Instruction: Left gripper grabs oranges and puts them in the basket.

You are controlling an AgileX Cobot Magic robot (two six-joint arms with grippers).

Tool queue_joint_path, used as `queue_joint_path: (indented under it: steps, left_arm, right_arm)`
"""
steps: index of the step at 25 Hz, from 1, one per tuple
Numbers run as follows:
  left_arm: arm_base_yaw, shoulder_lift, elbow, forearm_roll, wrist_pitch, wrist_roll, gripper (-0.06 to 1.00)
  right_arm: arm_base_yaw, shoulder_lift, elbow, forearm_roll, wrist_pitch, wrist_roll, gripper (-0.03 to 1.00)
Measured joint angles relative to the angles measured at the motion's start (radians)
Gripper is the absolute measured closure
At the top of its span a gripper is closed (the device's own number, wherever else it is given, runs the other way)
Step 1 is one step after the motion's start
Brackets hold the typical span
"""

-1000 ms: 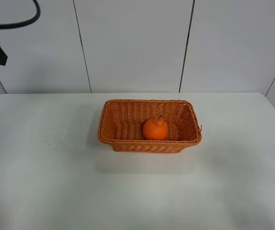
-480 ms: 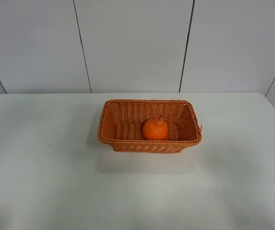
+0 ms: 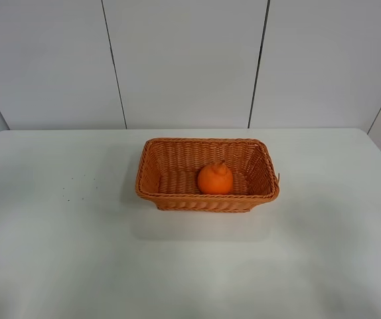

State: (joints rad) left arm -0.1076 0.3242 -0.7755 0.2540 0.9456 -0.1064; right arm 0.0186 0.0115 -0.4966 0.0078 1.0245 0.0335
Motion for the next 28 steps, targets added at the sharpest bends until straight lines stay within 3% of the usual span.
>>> queue_joint_path:
  steps: [6,17,28]
  left_arm:
    - [0.0,-0.011,0.011,-0.047,0.106,-0.041,0.01]
    - [0.0,-0.215,0.012,-0.082,0.06,-0.052,0.02]
    - [0.0,-0.33,0.024,-0.082,0.115,-0.01,0.02]
  right_arm:
    - [0.0,0.0,0.0,0.0,0.0,0.0,0.27]
    - [0.0,0.0,0.0,0.0,0.0,0.0,0.27]
    - [0.0,0.0,0.0,0.0,0.0,0.0,0.27]
